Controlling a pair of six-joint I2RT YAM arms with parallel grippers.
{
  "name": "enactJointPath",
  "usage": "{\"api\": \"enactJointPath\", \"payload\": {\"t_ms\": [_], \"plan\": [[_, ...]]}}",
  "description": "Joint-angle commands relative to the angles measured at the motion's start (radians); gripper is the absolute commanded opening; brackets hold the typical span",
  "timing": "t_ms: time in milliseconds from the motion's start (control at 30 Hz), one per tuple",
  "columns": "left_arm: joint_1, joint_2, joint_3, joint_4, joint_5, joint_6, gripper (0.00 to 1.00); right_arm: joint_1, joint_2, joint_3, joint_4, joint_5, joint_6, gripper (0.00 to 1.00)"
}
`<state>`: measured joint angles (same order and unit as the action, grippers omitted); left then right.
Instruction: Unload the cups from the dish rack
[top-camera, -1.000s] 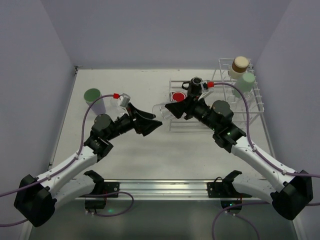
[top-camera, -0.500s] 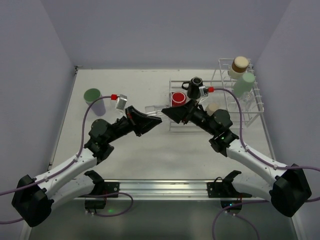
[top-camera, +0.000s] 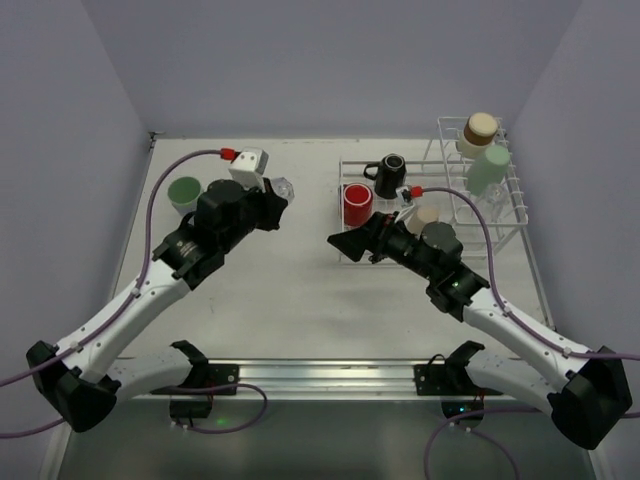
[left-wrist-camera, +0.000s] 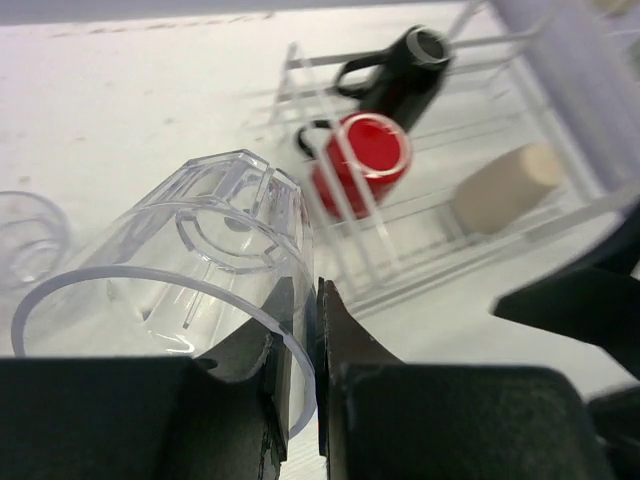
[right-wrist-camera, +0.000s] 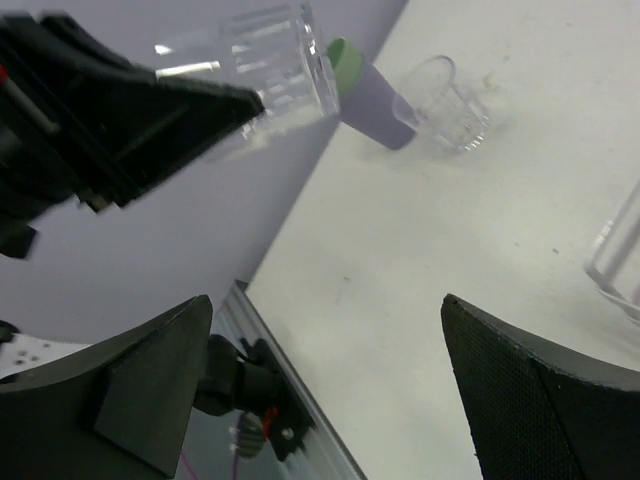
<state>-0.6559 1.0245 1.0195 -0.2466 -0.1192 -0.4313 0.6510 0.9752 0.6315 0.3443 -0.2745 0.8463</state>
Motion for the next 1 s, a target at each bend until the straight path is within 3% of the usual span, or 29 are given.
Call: {"api": "enactJointPath", "payload": {"t_ms": [0,267,533,967], "plan": [[0.053,0.156,0.183,-0.292,-0.180,0.141,0.00,0.002,-0.036,0.068,-0.189,0.057,-0.142,0.99],[0.266,0.456,0.428,-0.413,-0.105,0.223,0.00,0.002,-0.136,0.066,-0.326,0.109,-0.262,0.99],[0.306,0.606,0.518,-0.473,-0.145,0.256,0.00,0.001,-0.127,0.040,-0.294,0.106,-0.270,0.99],[0.368,0.752,0.577,-0.519,-0.082,0.278,0.00,0.001,-0.098,0.033,-0.301,0.133,-0.280,0.99]]}}
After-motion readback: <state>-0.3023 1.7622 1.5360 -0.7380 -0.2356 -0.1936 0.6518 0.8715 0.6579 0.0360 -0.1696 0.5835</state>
